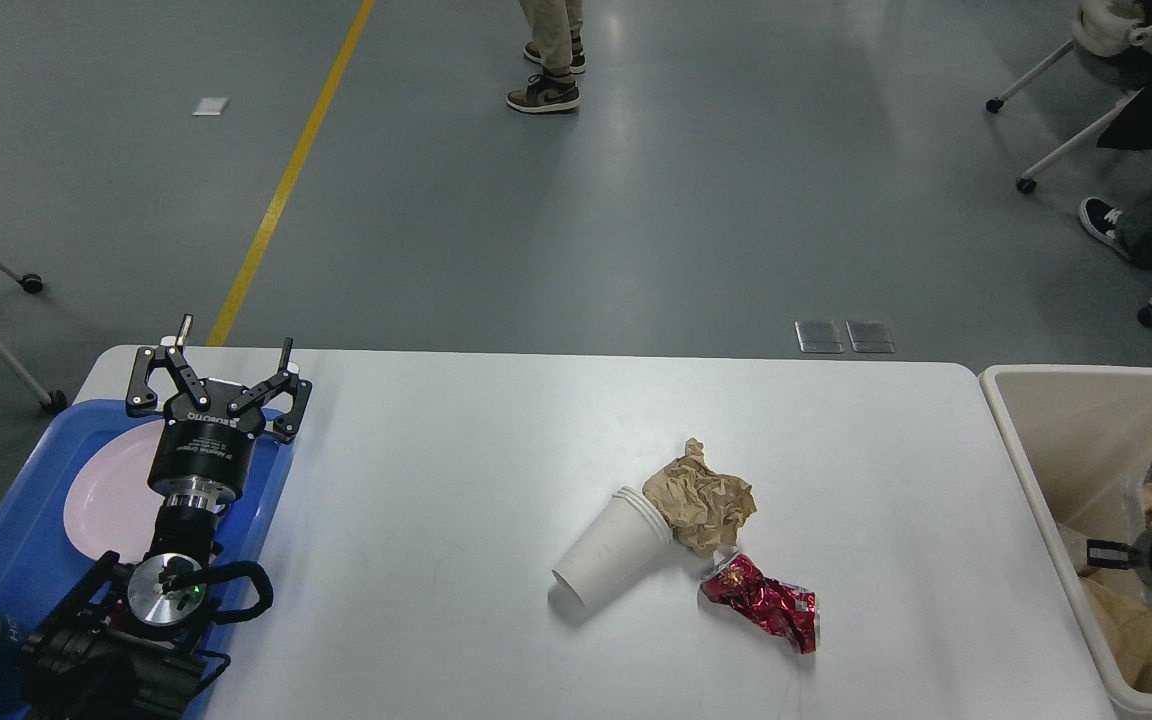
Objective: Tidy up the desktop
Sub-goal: 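Carry the foil wrapper into the bin and release it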
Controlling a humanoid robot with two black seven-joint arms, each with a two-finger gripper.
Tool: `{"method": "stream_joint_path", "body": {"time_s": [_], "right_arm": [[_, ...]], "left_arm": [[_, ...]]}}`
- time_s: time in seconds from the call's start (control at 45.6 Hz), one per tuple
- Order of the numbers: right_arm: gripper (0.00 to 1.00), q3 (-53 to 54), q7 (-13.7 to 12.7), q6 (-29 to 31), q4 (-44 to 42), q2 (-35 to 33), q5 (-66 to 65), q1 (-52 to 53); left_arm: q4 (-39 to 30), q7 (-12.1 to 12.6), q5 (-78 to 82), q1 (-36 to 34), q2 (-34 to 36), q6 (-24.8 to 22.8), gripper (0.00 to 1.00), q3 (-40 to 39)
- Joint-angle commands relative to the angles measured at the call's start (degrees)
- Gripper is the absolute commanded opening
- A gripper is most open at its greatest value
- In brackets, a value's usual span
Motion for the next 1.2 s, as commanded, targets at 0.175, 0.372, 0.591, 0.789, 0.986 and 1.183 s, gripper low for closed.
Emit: {"method": "stream_joint_path", "body": {"time_s": [0.175, 0.372, 0.591, 0.789, 0.986, 1.183], "right_arm": [[0.00, 0.1, -1.9, -2.5, -12.7, 5.4, 0.3, -12.1], [0.00, 0.6, -2.2, -3.2, -12.6, 6.3, 0.3, -13.7], [0.00, 0.7, -2.3, -3.2, -12.7, 5.7, 0.4, -14.2], [0.53, 2.1, -1.9, -6.4, -12.7, 5.7, 1.0, -14.3], [1.00, 2.3, -1.8, -11.6, -12.3, 5.9, 1.0, -14.7], [1.00, 2.3, -1.8, -11.6, -12.2, 5.9, 1.0, -14.8]], "left_arm": [[0.1, 0.0, 0.0, 0.0, 0.0, 0.0, 0.96, 0.0], [0.0, 0.0, 0.0, 0.0, 0.0, 0.0, 0.96, 0.0], [0.0, 0.0, 0.0, 0.0, 0.0, 0.0, 0.96, 0.0], [0.0, 0.0, 0.0, 0.0, 0.0, 0.0, 0.96, 0.0], [0.0, 0.0, 0.0, 0.0, 0.0, 0.0, 0.96, 0.0], [0.0, 0.0, 0.0, 0.0, 0.0, 0.0, 0.96, 0.0]]}}
